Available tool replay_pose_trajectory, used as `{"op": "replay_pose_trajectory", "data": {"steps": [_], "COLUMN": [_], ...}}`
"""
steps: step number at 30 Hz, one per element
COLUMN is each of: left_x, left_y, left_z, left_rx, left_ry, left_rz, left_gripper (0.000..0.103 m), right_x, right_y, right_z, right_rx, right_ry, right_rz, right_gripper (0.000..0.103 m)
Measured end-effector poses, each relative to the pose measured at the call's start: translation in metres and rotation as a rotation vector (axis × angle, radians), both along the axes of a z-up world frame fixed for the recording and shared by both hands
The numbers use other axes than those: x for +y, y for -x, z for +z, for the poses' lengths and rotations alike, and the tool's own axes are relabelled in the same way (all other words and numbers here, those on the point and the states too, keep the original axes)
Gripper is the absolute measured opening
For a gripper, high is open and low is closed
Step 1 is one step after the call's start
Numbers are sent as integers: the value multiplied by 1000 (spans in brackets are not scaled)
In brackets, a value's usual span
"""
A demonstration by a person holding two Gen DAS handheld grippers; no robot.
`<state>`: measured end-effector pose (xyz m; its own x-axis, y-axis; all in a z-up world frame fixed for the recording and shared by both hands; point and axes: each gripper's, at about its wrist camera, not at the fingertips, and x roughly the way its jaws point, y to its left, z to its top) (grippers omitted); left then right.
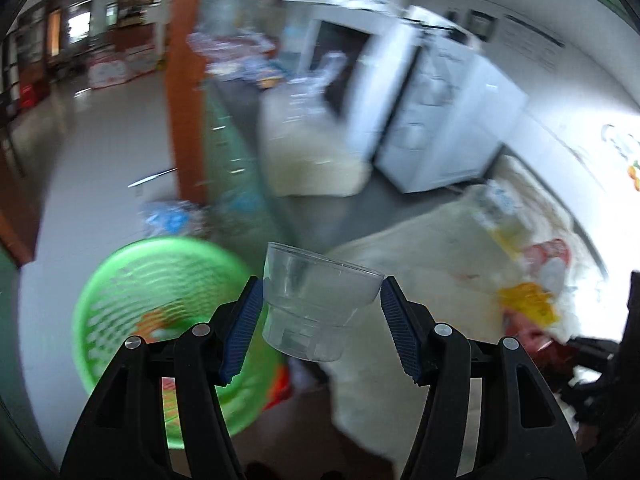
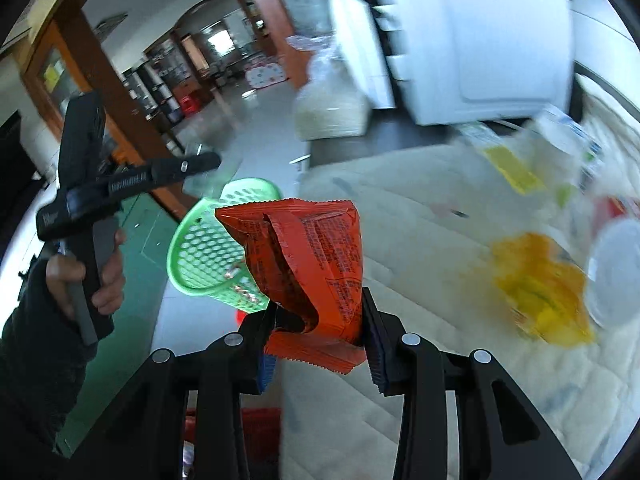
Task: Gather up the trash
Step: 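Grasp the clear plastic cup with the left tool, drop both items into the basket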
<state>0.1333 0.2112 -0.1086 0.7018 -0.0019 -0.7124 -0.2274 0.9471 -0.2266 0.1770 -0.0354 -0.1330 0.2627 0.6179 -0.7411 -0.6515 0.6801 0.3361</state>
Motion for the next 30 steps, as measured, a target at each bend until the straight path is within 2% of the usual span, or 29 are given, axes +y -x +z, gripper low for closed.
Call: {"op": "replay_pose_trajectory", "data": {"steps": [6, 16, 19, 23, 30], "left_x": [62, 109, 114, 117, 120], "left_y": [30, 55, 60, 68, 80], "left_z": [-31, -81, -87, -91, -88], "left_rx": [73, 160, 167, 162, 151], "left_ry": [31, 76, 88, 99, 101], "left_rz": [147, 244, 264, 279, 302], "left_gripper": [61, 62, 72, 78, 80], "right_x": [68, 164, 187, 217, 239], "right_y": [-7, -18, -24, -28, -32], "right_z": [-4, -12, -18, -29, -43], "right_rx": [27, 46, 81, 98, 156], "right_ry": [0, 8, 1, 9, -16], "right_rz": [81, 143, 153, 157, 152], "right_gripper": [36, 36, 38, 44, 60]}}
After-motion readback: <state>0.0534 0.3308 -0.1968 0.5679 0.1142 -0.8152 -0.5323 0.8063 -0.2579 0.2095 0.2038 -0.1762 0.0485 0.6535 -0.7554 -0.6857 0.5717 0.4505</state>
